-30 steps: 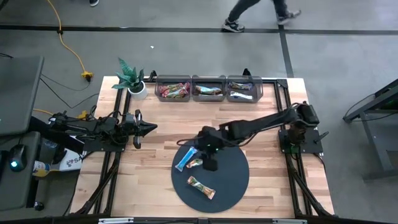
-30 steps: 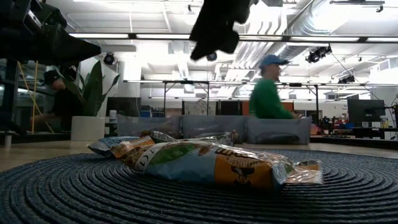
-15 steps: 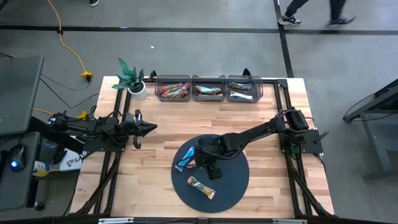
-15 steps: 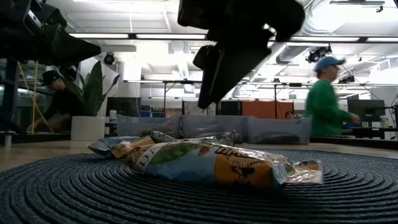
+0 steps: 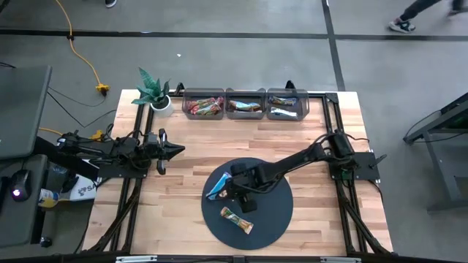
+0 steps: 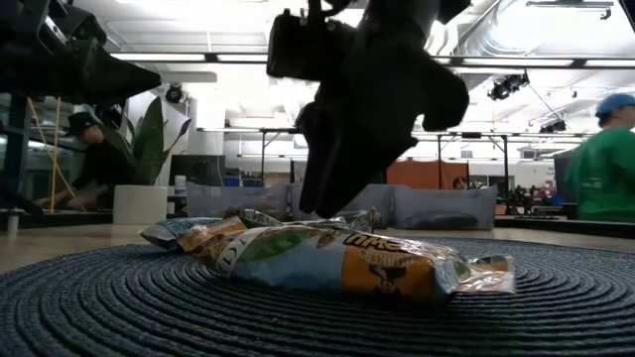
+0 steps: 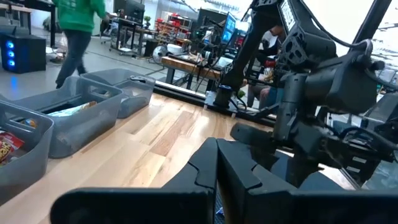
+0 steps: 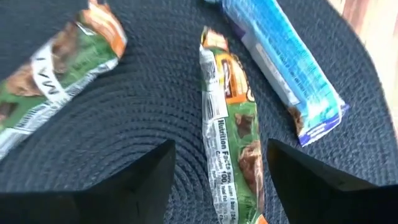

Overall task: Pick and place Granola Bars by type
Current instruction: Put the yellow granola bar into the middle black bin

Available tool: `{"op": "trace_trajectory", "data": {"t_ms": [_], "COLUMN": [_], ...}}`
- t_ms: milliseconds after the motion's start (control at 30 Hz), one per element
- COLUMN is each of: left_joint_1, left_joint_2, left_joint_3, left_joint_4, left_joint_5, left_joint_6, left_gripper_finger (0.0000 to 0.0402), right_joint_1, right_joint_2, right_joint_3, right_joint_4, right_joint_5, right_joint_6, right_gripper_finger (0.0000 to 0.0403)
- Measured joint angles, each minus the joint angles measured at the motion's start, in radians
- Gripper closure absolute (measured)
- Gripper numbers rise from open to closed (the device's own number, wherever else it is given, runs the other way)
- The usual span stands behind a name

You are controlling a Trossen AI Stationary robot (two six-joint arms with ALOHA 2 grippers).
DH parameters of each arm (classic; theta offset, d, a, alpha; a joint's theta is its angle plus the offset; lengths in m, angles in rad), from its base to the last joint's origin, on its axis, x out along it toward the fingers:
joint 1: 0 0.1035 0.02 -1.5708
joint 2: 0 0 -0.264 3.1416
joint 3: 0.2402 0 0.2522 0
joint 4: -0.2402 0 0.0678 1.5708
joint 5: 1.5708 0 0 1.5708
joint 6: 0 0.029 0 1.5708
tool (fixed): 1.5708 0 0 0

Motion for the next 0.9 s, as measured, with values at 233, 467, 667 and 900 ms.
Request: {"op": "trace_trajectory", "data": {"t_ms": [233, 467, 667, 900], "left_joint_1": [0.000, 0.000, 0.000, 0.000], "left_joint_2": [0.000, 0.000, 0.000, 0.000], "left_joint_3": [0.000, 0.000, 0.000, 0.000], "left_joint_4": [0.000, 0.000, 0.000, 0.000], "left_joint_5": [0.000, 0.000, 0.000, 0.000], "left_joint_6": [0.000, 0.000, 0.000, 0.000], "left_gripper_finger": [0.0400, 0.0400, 0.0400, 0.0400], "right_joint_1": [0.000, 0.000, 0.007, 0.005], "right_joint_2": [0.014, 0.014, 0.014, 0.014], "right_joint_3": [0.000, 0.000, 0.000, 0.000], "right_joint_4": [0.002, 0.017, 0.014, 0.007], "right_joint_5": [0.050, 0.047, 0.046, 0.065], "right_joint_6": [0.037, 0.052, 0.052, 0.052], "right_gripper_finger": [0.0166, 0.0166, 0.0166, 0.0166]}}
